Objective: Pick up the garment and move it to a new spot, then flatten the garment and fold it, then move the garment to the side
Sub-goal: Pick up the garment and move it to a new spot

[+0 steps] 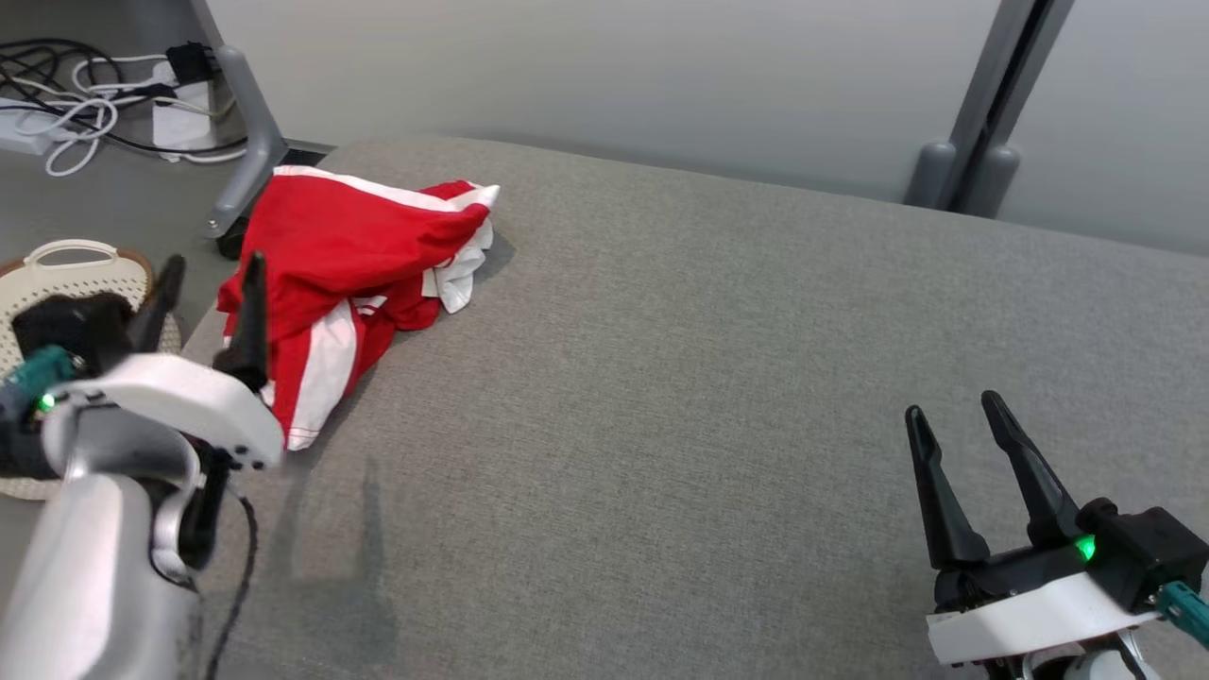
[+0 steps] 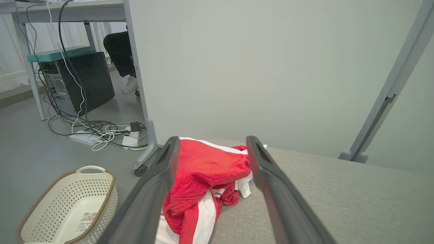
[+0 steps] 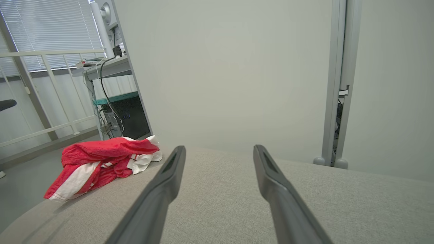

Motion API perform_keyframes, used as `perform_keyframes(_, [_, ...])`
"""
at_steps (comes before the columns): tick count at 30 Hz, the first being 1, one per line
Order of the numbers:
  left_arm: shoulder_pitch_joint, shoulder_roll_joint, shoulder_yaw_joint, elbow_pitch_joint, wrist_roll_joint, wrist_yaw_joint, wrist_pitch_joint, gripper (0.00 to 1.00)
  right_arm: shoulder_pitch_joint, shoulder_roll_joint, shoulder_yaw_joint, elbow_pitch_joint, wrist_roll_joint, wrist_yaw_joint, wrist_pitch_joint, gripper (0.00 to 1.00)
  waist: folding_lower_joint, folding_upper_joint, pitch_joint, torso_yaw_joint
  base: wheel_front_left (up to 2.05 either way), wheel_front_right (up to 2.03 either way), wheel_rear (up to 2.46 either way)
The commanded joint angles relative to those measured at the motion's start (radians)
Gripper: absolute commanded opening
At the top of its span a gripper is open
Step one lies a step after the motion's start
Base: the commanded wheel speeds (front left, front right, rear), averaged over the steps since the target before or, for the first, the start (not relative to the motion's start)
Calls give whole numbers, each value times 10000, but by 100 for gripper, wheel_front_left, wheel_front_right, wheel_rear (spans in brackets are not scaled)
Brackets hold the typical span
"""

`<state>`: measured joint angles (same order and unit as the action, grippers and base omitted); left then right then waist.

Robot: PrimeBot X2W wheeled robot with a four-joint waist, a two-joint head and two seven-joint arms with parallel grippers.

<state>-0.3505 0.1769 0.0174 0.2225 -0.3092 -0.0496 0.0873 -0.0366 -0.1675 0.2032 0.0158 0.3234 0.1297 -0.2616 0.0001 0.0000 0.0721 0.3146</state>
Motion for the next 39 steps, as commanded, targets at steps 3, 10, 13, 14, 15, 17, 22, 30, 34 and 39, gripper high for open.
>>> perform_keyframes(3, [-962, 489, 241, 536, -303, -152, 665, 100, -314, -86, 49, -141, -63, 21, -50, 100, -1, 0, 613, -577, 0, 0, 0])
perform_keyframes(10, [-3176, 1583, 520, 2858, -907, -423, 2451, 100, -1025, -117, 222, -304, -153, 19, -50, 100, -1, 0, 1662, -1434, 0, 0, 0])
perform_keyframes(13, [-3938, 2020, 617, 3834, -1051, -474, 2918, 100, -1266, -84, 315, -419, -230, 21, -50, 100, -1, 0, 2094, -1819, 0, 0, 0])
perform_keyframes(14, [-4170, 2161, 646, 4166, -1075, -484, 3035, 100, -1345, -80, 338, -461, -247, 21, -50, 100, -1, 0, 2220, -1934, 0, 0, 0])
perform_keyframes(15, [-4389, 2263, 639, 4505, -1089, -478, 3157, 100, -1396, -83, 315, -496, -265, 19, -50, 100, -1, 0, 2313, -2017, 0, 0, 0])
perform_keyframes(17, [-4805, 2496, 700, 5154, -1172, -508, 3348, 100, -1502, -64, 341, -566, -304, 19, -50, 100, -1, 0, 2516, -2200, 0, 0, 0])
perform_keyframes(22, [-5508, 2779, 597, 6751, -1368, -616, 4122, 100, -1657, -49, 380, -653, -353, 21, -50, 100, -1, 0, 2779, -2486, 0, 0, 0])
perform_keyframes(30, [-6095, 3074, 303, 8152, -1400, -715, 4661, 45, -1766, -46, 348, -712, -438, 21, -50, 100, -1, 0, 2946, -2692, 0, 0, 0])
perform_keyframes(34, [-6247, 3116, 66, 8571, -1447, -776, 4586, 0, -1730, -18, 326, -645, -456, 21, -50, 100, -1, 0, 2891, -2722, 0, 0, 0])
perform_keyframes(39, [-6185, 3196, -197, 8804, -1485, -807, 4245, 0, -1625, 67, 339, -516, -407, 21, -50, 100, -1, 0, 2580, -2703, 0, 0, 0])
